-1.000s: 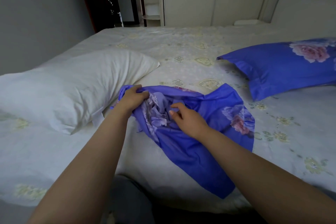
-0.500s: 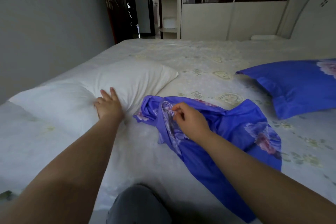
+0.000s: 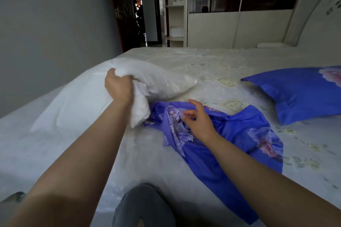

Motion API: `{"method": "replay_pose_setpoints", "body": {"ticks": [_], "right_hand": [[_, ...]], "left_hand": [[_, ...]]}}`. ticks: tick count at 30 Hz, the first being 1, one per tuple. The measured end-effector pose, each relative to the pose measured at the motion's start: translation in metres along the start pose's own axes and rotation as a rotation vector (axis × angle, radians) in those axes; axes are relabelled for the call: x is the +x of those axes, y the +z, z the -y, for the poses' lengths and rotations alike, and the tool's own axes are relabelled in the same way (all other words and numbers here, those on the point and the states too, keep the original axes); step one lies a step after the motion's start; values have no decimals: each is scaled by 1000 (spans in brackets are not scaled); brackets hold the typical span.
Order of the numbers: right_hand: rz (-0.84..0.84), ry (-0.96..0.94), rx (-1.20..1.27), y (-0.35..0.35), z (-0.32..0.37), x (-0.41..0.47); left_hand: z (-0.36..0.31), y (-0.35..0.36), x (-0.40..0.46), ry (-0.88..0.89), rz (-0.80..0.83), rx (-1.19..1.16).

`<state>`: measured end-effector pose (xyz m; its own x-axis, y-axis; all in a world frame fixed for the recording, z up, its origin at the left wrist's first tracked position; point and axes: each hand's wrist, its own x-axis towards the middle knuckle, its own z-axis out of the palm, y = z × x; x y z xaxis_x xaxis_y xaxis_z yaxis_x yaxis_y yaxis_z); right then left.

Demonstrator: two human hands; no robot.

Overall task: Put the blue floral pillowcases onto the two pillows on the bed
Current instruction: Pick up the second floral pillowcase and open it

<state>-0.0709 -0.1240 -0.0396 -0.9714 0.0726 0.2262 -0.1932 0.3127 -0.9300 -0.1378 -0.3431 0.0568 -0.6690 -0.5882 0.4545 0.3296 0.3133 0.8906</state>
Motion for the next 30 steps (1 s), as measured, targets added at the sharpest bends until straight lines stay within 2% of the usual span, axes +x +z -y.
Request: {"method": "replay_pose_setpoints", "body": {"ticks": [3,6,8,11,13,16,18,21,23,25,26,28,30], "right_hand": [[31,-54,102,-10,18,-3],[-43,-190,11,-36,43,-1],[-153,-340,-193,-65,61,0],[-356,-492,-768,-104,81,0],[-530,-493,-1008,-121,96,1],[-764,-505,-1190,-144,117,-10],[-797,-601,-1311,-160,122,-25],[-825,-730,-1342,-183,112,-54],[-864,-794,-1366,-198,98,-73],[-780,-775,-1431,-207,77,-97],[-660,-698,-1469,-208,66,-106],[-301,-382,-1499,-205,47,-127],[12,-92,-1473,-201,37,-135]], "left_hand": [[-45,18,-20,99,57,-164],[-80,27,-38,195,122,-292],[-101,31,-52,273,166,-343],[-127,37,-75,368,237,-385],[-134,44,-88,456,332,-323],[-133,57,-119,713,471,-73],[-135,64,-143,866,490,-44],[-137,77,-175,1175,414,-48],[-135,83,-192,1316,397,5],[-123,87,-208,1416,456,103],[-113,88,-215,1468,508,178],[-85,88,-232,1505,666,332],[-58,85,-246,1416,824,413]]}}
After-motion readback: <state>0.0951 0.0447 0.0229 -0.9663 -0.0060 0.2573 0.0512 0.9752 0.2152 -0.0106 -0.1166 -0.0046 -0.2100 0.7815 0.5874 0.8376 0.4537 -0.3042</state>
